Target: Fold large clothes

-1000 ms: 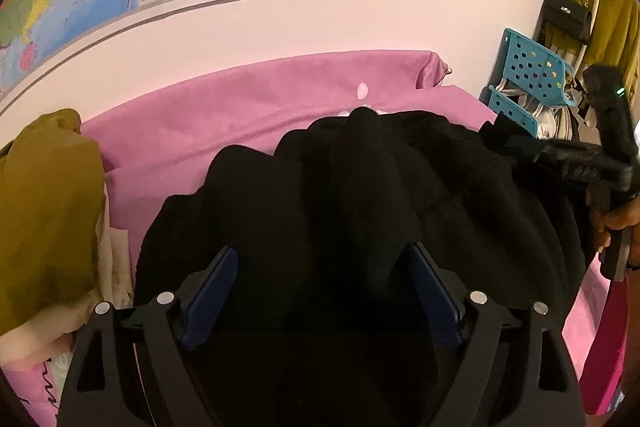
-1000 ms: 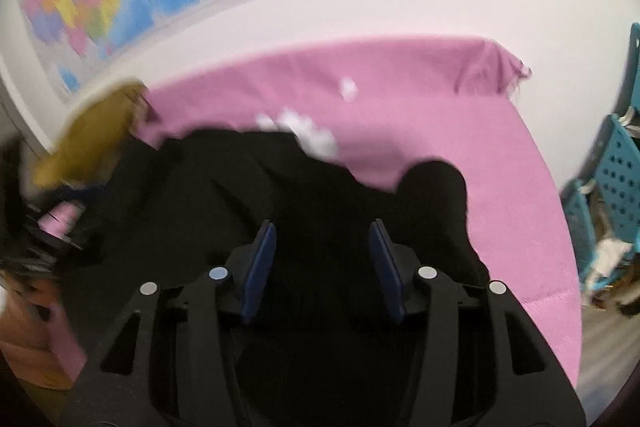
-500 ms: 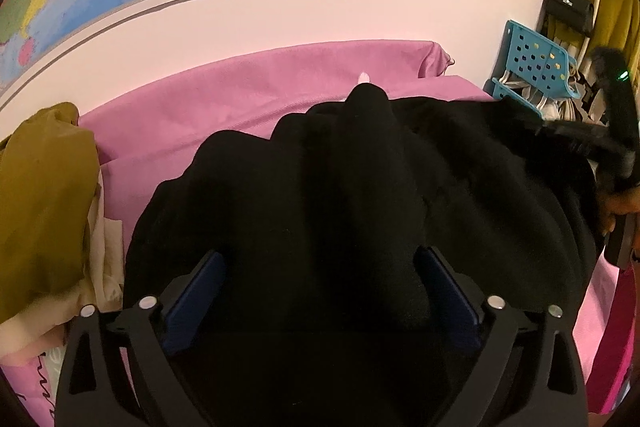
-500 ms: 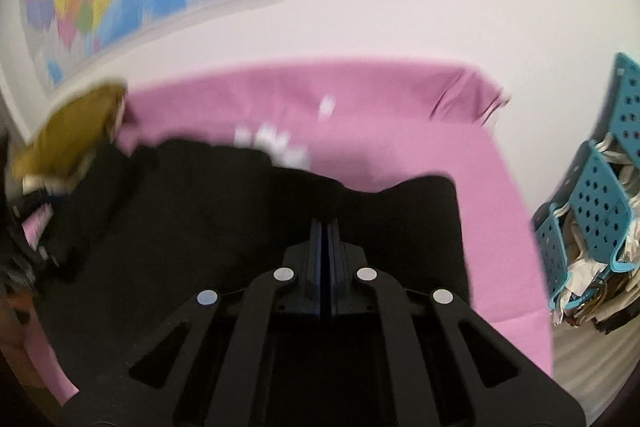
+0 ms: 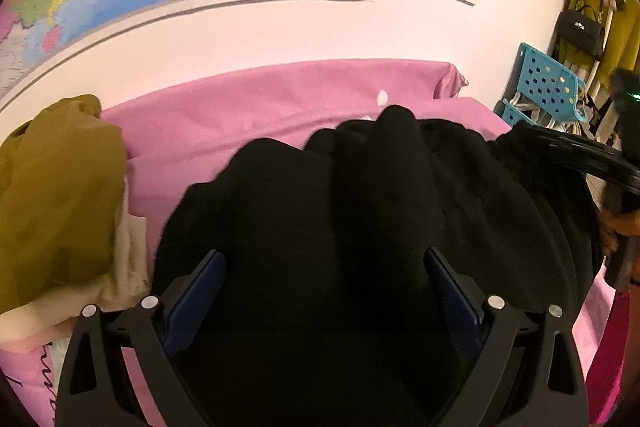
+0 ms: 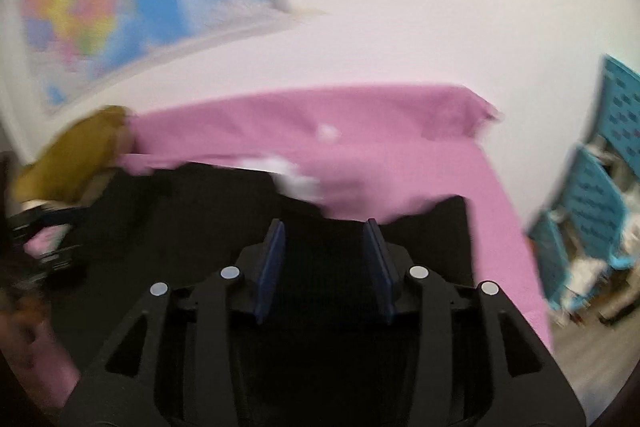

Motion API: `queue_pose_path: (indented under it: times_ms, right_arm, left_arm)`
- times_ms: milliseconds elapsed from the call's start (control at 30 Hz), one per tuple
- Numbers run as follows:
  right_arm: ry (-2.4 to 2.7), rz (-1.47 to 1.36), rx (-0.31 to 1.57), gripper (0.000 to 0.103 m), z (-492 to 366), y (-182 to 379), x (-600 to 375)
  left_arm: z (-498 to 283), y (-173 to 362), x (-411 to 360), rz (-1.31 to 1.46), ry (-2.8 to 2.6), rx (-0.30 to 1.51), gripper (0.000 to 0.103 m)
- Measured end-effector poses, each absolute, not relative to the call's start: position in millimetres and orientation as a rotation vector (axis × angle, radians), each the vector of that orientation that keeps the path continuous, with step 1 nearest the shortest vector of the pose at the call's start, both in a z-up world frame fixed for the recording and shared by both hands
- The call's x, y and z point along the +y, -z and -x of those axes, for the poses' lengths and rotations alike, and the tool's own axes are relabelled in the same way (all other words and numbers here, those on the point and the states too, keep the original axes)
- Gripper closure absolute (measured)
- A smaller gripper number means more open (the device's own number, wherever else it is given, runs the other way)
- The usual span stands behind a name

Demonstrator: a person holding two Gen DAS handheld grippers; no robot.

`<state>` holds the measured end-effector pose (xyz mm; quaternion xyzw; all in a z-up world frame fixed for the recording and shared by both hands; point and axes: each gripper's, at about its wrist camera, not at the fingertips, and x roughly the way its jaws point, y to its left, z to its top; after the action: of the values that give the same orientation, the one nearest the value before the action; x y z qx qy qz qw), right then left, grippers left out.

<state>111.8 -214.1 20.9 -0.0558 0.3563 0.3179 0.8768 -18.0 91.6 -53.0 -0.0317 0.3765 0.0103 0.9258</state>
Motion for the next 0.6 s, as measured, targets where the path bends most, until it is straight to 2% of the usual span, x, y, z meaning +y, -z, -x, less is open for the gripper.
queue_pose_path:
  times_ms: [200,300,367,433,467,567,600]
  right_arm:
    - [-0.853,0.249,0.78,0.056,-71.2,-7.4,-165.5]
    - [-0.824,0.21,0.89,0.055,-81.9,14.2,-163.3]
    - [-0.809,0.194,0.874,0.049,-78.8,10.5,-164.5]
    - [-0.848,0.169,0.842,0.028,-72.8,0.9,-164.4]
    - [-0.879,0.175,0.834,0.023,-67.7,-3.7,-158.7]
    - [-0.92,0.278,0.86,0.02,-58.7,4.3,-135.1]
    - [-0.917,0.314,0.874,0.026,-58.2,11.0,-131.1]
  left_arm:
    - [23.2,49.2,98.7,0.073,-0.026,0.752,0.008]
    - [37.8,40.6,109.1,0.109,-0.018,0.719,0.008]
    - [50.2,35.6,120.0,0.112,-0.052,0.702,0.008]
    - [58.0,34.3,129.7,0.115,-0.078,0.705,0.008]
    - [62.0,36.1,135.9,0.119,-0.085,0.713,0.008]
    - [65.2,46.8,143.4,0.118,-0.09,0.754,0.011]
    - [64.8,52.1,144.3,0.119,-0.089,0.773,0.015]
